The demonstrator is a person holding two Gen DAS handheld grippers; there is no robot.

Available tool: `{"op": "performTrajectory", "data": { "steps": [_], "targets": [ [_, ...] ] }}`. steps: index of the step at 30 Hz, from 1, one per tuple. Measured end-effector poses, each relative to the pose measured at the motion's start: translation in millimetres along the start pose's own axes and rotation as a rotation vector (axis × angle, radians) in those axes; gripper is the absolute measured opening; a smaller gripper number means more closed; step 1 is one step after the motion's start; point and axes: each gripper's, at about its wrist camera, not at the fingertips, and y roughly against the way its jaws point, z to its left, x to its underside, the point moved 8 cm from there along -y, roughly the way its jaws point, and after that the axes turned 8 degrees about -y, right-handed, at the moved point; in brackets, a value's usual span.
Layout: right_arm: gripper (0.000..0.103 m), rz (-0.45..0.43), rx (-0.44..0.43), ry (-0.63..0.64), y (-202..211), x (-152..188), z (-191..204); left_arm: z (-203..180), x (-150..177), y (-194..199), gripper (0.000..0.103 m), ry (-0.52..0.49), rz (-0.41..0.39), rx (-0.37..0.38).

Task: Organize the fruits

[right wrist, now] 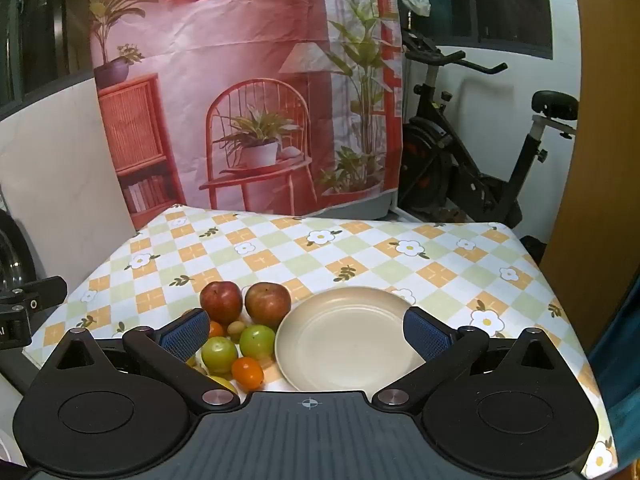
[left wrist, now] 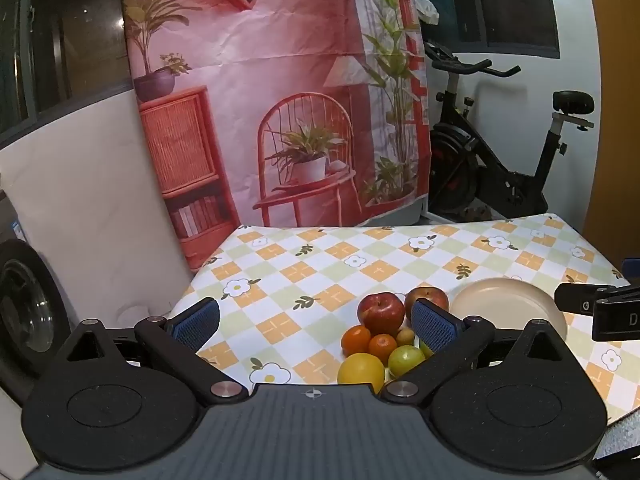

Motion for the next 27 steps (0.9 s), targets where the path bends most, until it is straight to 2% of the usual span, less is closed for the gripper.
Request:
{"op": "performTrajectory", "data": {
  "steps": [27],
  "targets": [
    [0.103,-0.005,0.015,0.011,-0.5,0.9,0.6,-2.9,1.8,3.2,0.103,0.0,-0.01,0.005]
  ]
}}
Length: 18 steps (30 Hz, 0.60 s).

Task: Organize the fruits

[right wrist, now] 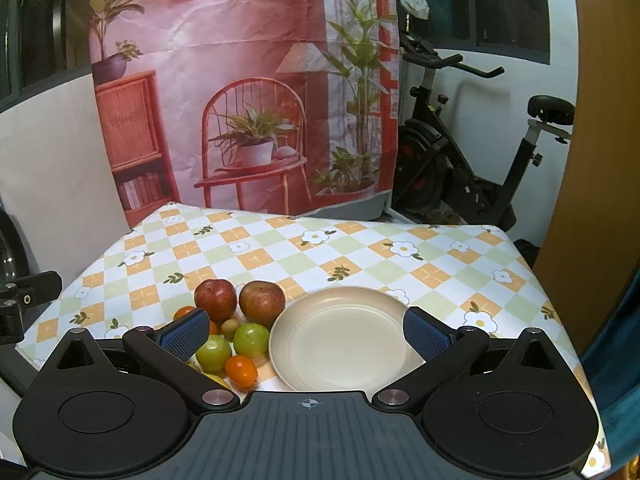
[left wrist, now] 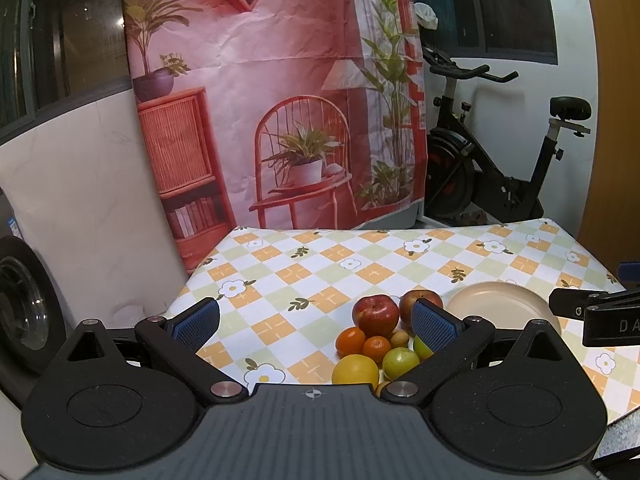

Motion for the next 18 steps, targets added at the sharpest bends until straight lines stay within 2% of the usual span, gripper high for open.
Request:
{"op": "performTrajectory", "data": {
  "steps": [18],
  "targets": [
    [0.103,-0.009,0.005,0.003,3.4,-1.0,-3.2,0.9,0.1,1.3,0.103,0.009,0.001,0.008]
  ]
}}
